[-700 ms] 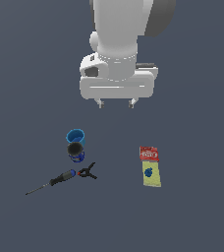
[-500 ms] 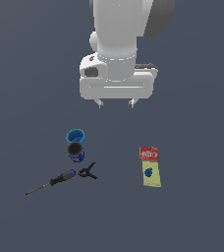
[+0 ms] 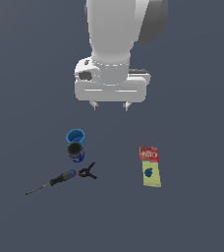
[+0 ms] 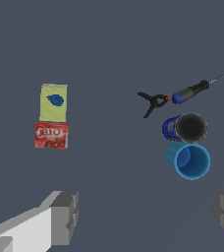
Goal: Pick up a designated object from a clutter of objects.
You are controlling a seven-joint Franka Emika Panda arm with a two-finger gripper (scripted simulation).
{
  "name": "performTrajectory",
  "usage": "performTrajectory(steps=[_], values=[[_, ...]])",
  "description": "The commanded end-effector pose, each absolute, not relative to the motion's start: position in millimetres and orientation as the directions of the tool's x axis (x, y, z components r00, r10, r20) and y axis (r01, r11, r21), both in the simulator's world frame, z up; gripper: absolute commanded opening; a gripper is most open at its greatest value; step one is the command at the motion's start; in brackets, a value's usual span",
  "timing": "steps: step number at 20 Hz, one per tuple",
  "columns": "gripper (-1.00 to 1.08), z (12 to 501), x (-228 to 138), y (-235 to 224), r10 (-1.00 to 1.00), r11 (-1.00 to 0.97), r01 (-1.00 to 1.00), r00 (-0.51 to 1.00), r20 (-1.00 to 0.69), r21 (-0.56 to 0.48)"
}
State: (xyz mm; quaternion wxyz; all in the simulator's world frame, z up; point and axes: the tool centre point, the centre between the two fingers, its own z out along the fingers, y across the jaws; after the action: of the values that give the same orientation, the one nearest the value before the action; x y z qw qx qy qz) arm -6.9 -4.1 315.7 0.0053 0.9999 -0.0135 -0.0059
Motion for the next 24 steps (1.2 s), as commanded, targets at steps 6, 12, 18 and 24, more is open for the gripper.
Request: performTrajectory(steps=[6,12,18,24], values=[[1.00,305,-2,2,0.036,-0.999,0.037,0.999,-0.013,0.019],[1.00,285,6,15,0.159,-0.987,0.159,0.987,-0.017,0.031],[1.00,254,17,35,0.342,-0.938,0.343,0.939,-0.026,0.044],[1.00,217,25,62,0.541,-0.839,0.542,0.840,-0.038,0.047]])
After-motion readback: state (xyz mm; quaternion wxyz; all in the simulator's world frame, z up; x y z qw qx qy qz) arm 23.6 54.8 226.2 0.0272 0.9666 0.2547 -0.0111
